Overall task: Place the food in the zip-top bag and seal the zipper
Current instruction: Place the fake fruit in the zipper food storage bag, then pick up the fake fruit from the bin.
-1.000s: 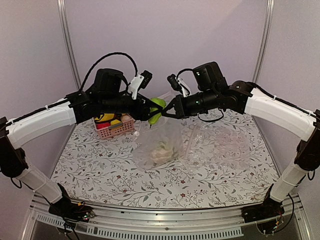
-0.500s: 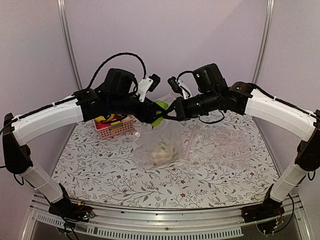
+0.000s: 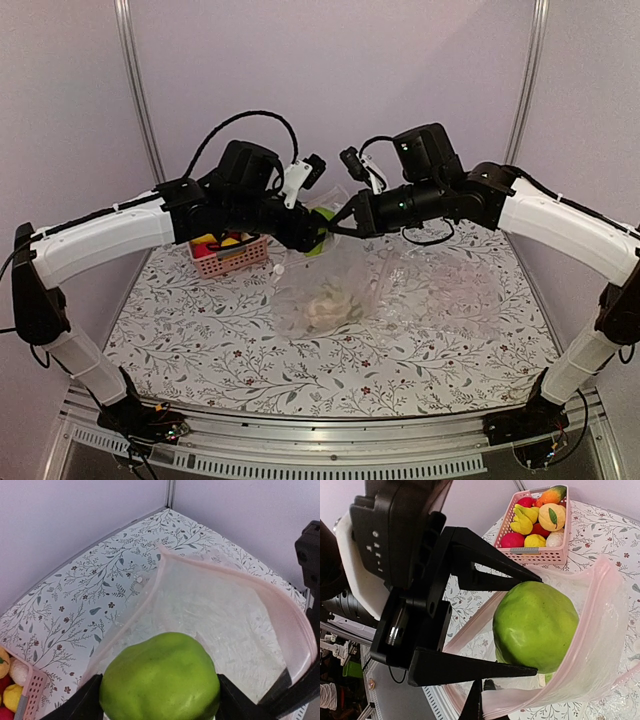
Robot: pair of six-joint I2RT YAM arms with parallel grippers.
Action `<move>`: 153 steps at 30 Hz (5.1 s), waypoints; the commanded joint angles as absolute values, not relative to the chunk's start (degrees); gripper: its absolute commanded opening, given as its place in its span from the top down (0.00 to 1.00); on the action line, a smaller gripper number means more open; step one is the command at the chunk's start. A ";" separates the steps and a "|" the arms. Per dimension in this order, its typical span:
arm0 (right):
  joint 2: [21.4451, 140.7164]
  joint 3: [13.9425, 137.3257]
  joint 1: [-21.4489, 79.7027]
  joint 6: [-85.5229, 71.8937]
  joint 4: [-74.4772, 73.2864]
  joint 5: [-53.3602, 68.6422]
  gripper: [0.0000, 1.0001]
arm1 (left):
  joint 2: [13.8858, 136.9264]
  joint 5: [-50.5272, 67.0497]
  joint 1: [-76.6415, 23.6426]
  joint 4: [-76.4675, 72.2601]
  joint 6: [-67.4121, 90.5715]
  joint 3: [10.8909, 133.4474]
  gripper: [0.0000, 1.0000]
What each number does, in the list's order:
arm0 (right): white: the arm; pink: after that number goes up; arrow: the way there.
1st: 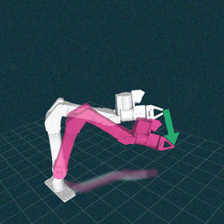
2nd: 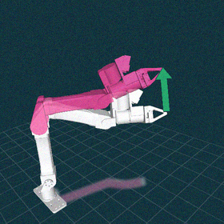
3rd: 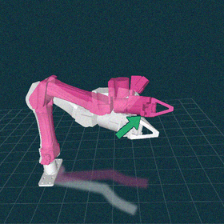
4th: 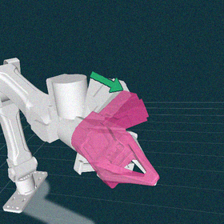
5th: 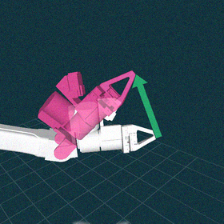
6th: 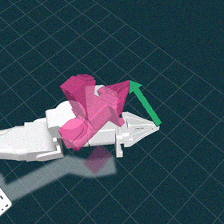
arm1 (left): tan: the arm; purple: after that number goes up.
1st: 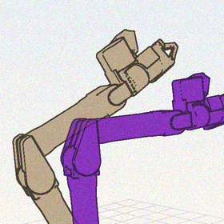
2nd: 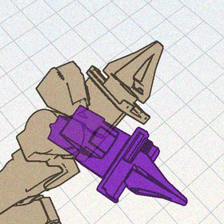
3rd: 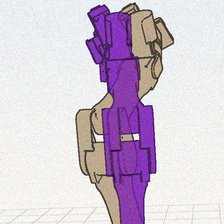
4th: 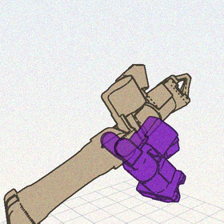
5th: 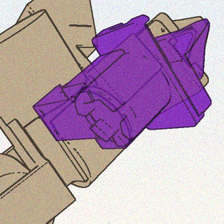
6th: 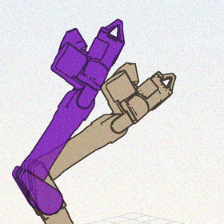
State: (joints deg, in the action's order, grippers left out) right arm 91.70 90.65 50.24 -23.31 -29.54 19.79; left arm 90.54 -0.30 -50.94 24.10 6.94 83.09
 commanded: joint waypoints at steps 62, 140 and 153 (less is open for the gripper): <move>90.23 89.17 50.48 -23.55 -25.10 18.63 1.00 | 81.30 4.96 -19.56 29.09 21.77 77.38 0.01; 89.82 87.54 50.45 -23.97 -23.68 19.16 1.00 | 105.94 7.34 -7.58 27.95 19.23 89.88 0.99; 89.97 88.12 50.39 -23.82 -23.86 18.70 1.00 | 86.70 11.43 -6.57 26.73 17.43 85.64 1.00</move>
